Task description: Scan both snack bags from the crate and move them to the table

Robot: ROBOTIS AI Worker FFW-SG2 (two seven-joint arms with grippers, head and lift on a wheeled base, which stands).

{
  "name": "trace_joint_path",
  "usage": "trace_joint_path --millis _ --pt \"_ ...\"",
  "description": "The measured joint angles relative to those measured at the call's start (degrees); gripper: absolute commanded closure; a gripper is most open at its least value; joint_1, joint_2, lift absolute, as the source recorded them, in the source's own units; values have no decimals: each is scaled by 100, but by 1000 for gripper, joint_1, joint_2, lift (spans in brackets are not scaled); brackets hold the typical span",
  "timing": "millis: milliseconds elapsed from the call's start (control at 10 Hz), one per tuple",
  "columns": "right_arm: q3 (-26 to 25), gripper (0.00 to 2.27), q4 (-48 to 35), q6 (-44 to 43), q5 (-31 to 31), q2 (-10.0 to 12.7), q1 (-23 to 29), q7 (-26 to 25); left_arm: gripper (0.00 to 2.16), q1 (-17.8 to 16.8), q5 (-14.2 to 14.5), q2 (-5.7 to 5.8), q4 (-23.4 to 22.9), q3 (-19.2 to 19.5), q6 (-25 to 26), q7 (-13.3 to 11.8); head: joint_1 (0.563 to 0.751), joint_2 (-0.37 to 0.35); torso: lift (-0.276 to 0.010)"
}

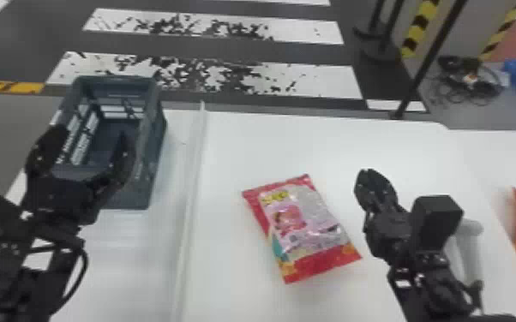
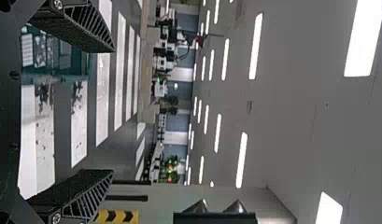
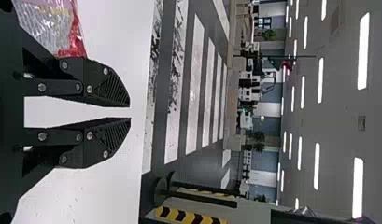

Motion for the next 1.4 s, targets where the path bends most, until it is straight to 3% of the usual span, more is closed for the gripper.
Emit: trace_joint_path --millis 200,500,1400 --pt "410 2246 45 31 138 18 54 101 76 231 160 -20 -93 450 -51 79 695 167 -87" --pt "944 2243 550 -35 239 38 -149 153 76 380 181 -58 -117 529 -187 98 695 251 -87" --pt "1224 2243 2381 -481 106 122 -1042 77 76 426 97 -100 6 485 -201 90 695 285 -87"
